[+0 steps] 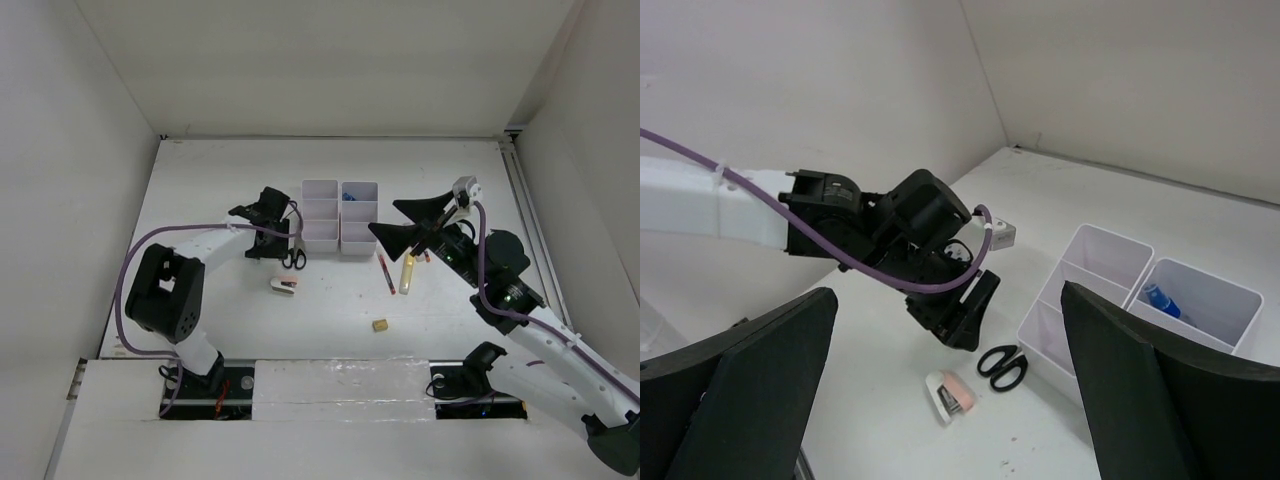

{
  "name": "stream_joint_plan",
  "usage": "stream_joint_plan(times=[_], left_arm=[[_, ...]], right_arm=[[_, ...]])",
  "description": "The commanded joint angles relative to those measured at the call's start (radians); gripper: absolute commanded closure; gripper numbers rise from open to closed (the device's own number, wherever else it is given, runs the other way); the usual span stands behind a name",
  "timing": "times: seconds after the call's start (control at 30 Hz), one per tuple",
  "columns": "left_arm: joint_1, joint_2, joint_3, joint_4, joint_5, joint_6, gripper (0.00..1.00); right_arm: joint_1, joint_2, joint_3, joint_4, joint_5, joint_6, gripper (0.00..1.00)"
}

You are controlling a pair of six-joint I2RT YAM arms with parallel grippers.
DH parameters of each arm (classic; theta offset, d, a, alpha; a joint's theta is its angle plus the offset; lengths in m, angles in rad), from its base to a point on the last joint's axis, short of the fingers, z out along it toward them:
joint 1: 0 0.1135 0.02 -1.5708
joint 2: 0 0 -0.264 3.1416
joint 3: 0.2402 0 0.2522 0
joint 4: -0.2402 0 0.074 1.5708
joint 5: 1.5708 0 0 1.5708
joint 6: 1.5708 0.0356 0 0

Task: Sort the stationery into containers
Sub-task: Pick up the scissors from the center of the board.

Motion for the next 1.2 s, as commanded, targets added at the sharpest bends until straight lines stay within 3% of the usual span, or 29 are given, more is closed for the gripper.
stream_joint_plan(times=[0.0,0.63,0.83,1.17], left_arm=[[-0.004,0.009,0.032,0.011,0.042,0.025,0.50],[-0.004,0.083,0.061,0.029,0.117,0.045,0.54],[-0.004,0.127,0.061,0.017,0.103,0.036,0.67],[-0.004,0.147,0.061,0.008,0.073,0.027,0.73]], right_arm=[[0.011,-0.004,0.005,0.022,-0.023,-0.006,0.00],[0.011,-0.004,0.005,0.022,-0.023,-0.006,0.00],[0.011,-0.022,0.005,0.022,-0.023,-0.006,0.00],[0.011,-0.041,-0.004,0.022,-0.023,-0.006,0.00]])
